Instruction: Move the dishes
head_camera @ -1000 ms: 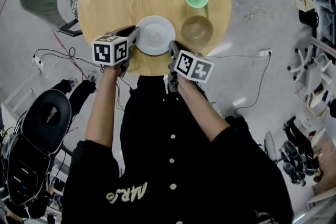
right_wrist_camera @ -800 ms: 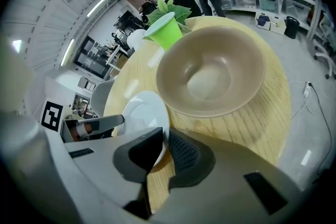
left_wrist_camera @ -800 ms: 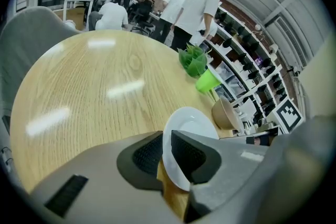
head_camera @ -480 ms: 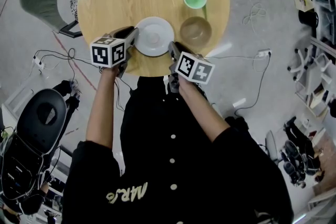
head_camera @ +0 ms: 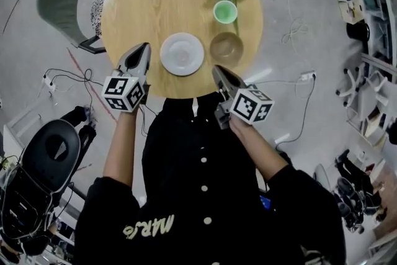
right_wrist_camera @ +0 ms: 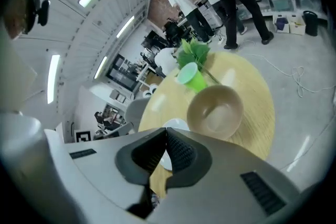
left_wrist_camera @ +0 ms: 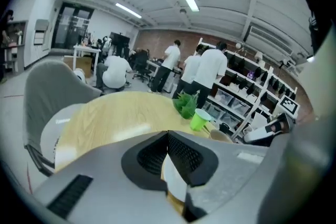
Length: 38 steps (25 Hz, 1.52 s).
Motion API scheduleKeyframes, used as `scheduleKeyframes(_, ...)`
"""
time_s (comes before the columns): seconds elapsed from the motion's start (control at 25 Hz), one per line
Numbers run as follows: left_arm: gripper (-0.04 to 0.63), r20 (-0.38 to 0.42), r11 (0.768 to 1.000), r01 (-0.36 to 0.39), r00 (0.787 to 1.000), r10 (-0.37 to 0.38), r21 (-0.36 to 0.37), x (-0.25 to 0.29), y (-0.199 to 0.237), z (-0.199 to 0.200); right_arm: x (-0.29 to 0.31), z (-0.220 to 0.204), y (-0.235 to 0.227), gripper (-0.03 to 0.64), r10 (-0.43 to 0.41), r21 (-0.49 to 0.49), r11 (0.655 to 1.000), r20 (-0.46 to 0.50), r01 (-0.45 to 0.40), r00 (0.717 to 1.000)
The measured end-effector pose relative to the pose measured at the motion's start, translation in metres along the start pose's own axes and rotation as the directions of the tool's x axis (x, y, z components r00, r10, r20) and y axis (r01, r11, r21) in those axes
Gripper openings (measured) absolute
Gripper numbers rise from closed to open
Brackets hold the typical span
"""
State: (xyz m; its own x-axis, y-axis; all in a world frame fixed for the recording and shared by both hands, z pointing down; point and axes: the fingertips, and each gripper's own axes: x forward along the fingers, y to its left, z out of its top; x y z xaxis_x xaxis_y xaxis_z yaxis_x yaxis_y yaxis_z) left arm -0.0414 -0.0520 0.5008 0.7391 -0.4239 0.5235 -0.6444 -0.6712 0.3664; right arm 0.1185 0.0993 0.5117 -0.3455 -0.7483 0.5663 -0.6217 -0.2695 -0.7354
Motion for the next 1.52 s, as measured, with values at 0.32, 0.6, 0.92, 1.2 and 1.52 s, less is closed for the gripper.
scheduleKeyframes(0.32,0.003,0.202,0.996,0.010,0.979,-0.028,0.091,-0.049,-0.045,0.076,-0.049,0.101,0.034,-0.005,0.049,-0.224,0.974,0.225,0.002,0.973)
scheduleKeyframes(0.6,0.003,0.308,0.995,-0.036,0.951,0.004,0.098,-0.097,-0.072,0.138,-0.113,0.178,0.087,-0.005,0.123,-0.505,0.855,0.421,0.119,0.899)
scheduleKeyframes(0.92,0.003,0.454,0.970,-0.124,0.891,0.017,0.207,-0.151,-0.096,0.194,-0.182,0.227,0.130,-0.005,0.206,-0.598,0.771,0.559,0.219,0.803)
scheduleKeyframes(1.2,0.003,0.575,0.963,-0.109,0.816,-0.055,0.247,-0.190,-0.125,0.223,-0.223,0.235,0.139,-0.005,0.235,-0.615,0.734,0.630,0.290,0.740)
scheduleKeyframes(1.52,0.003,0.627,0.943,-0.229,0.778,0.028,0.241,-0.232,-0.122,0.234,-0.269,0.236,0.158,-0.005,0.283,-0.629,0.688,0.693,0.362,0.663)
